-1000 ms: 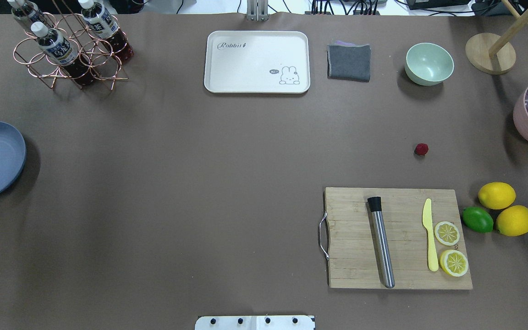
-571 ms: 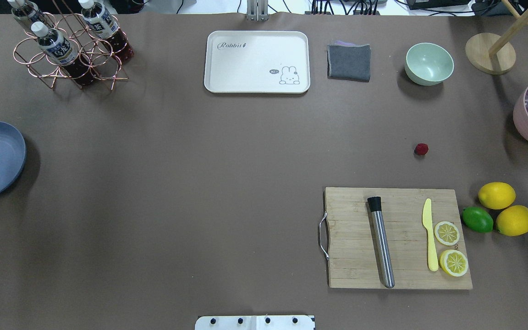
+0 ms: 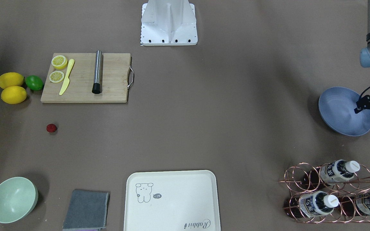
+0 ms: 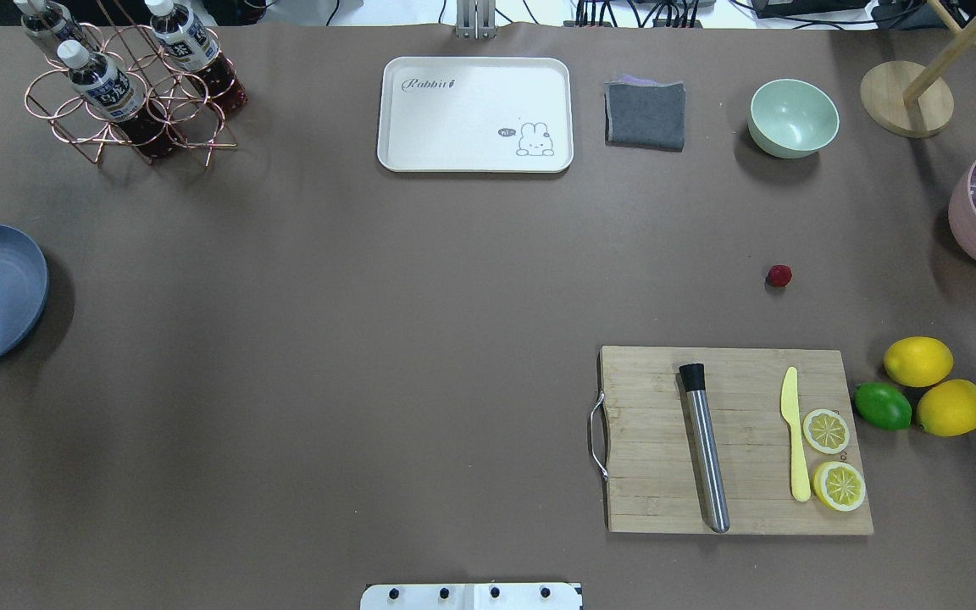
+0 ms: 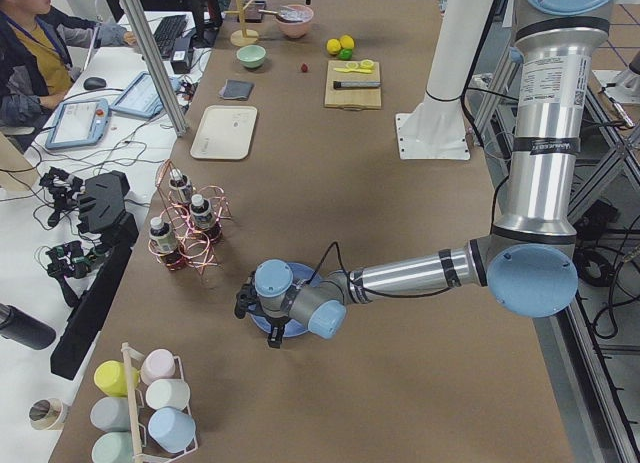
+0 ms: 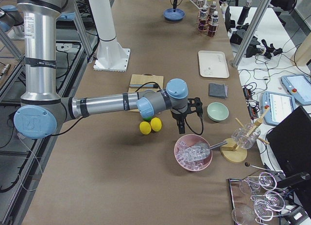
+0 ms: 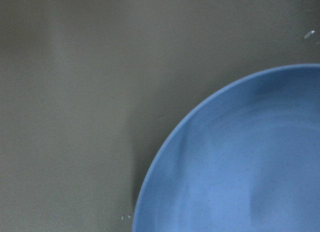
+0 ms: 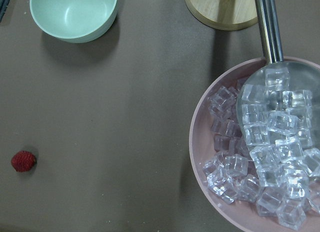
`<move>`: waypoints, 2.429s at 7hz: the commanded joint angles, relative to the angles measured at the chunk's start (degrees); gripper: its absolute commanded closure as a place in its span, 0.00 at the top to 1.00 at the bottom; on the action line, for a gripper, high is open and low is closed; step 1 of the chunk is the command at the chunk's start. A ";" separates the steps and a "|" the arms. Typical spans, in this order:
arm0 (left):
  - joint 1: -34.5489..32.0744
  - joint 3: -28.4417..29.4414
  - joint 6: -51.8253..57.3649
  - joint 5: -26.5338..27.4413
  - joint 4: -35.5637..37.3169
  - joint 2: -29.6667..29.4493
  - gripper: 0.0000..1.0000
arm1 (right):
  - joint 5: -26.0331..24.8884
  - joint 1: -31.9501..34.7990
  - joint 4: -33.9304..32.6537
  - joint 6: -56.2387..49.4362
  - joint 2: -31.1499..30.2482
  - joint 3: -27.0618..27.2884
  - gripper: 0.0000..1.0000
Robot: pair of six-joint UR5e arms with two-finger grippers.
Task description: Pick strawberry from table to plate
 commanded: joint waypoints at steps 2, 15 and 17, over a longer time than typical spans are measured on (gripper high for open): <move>0.03 0.45 -3.33 -0.01 0.17 -0.36 0.00 | 0.15 -0.01 0.00 0.35 0.20 0.45 1.00; 38.94 -19.86 -76.44 20.88 6.77 -28.48 0.00 | -3.89 -15.11 0.61 14.82 14.26 -7.37 1.00; 42.64 -19.68 -77.77 24.14 6.68 -29.71 0.00 | -4.50 -17.39 0.61 16.60 14.79 -7.20 1.00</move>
